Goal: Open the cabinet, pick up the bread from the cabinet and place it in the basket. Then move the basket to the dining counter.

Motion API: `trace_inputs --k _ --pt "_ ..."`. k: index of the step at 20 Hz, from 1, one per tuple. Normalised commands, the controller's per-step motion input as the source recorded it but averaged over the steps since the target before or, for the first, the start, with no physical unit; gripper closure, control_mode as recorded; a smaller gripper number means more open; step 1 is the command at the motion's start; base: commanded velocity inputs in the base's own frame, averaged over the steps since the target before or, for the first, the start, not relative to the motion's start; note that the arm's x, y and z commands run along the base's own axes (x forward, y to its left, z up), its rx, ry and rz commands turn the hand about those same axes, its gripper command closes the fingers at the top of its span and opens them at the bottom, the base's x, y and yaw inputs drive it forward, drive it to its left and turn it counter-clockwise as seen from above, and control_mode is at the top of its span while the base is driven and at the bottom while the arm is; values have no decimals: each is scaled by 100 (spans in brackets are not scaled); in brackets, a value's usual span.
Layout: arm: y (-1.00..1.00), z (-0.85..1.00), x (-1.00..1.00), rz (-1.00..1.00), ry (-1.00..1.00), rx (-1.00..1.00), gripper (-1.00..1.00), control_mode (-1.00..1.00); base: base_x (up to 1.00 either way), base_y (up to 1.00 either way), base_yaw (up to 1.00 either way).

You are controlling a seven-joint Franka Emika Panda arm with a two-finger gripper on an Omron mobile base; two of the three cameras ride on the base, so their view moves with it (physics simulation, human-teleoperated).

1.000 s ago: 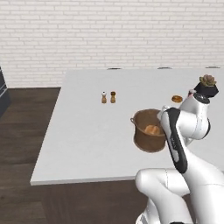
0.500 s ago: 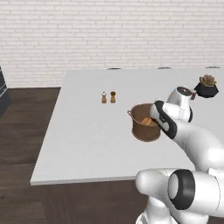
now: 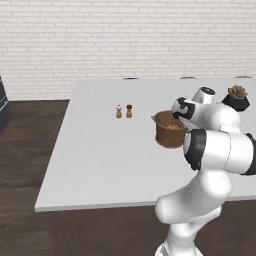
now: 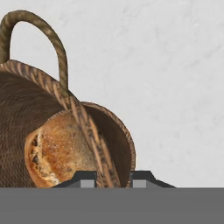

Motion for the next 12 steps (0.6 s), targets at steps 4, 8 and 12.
trace_inputs --k 4,8,12 --pt "-2 -22 77 0 -7 1 100 -100 0 0 0" --pt "11 -31 41 0 -11 -2 100 -100 0 0 0" --pt "1 -51 1 0 -11 -8 100 -100 0 0 0"
